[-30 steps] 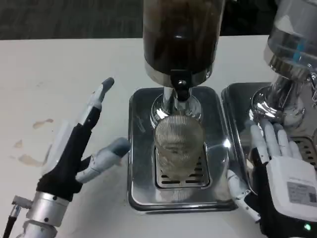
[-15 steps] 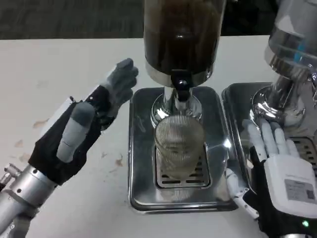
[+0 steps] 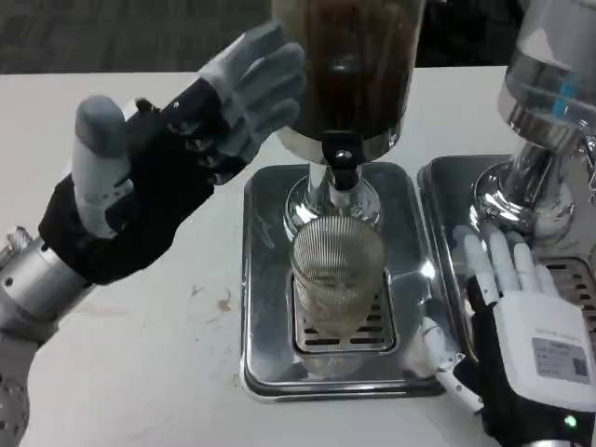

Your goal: Grasp the cup under the faucet to collect the drink, then remove the cup.

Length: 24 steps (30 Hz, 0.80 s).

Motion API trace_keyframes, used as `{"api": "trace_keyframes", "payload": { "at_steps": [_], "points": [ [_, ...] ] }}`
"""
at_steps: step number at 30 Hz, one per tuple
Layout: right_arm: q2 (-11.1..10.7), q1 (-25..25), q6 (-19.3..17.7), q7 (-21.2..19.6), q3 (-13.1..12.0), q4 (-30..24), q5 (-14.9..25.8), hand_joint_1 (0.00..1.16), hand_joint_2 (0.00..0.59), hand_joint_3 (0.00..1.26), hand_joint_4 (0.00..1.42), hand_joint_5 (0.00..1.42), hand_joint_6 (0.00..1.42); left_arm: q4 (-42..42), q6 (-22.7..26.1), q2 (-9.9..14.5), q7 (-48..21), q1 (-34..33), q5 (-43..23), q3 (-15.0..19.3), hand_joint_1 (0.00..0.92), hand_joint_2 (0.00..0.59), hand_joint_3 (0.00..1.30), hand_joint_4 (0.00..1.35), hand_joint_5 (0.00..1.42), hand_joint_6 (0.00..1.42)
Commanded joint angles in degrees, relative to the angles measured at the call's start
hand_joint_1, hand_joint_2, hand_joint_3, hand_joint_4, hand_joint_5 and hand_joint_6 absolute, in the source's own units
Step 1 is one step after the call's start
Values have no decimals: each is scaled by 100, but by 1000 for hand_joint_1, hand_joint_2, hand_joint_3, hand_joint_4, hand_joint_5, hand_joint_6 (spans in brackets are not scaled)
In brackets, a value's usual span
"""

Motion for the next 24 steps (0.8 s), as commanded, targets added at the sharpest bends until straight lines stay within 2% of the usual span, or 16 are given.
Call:
{"api": "trace_keyframes", "payload": {
  "at_steps": [1, 16, 24],
  "points": [
    [44, -21, -10, -24, -35, 17, 58, 107, 511, 64, 0, 0, 62, 10, 208, -95, -187, -528, 98, 74, 0, 23, 0, 0, 18, 0],
    [232, 113, 39, -115, -48, -8, 51, 107, 512, 64, 0, 0, 63, 967, 295, -369, -749, -1777, 1006, -170, 0, 19, 0, 0, 60, 0],
    [263, 164, 63, -117, -70, -54, 38, 107, 512, 64, 0, 0, 63, 760, 289, -516, -966, -1505, 1217, -409, 0, 18, 0, 0, 71, 0]
  ]
}}
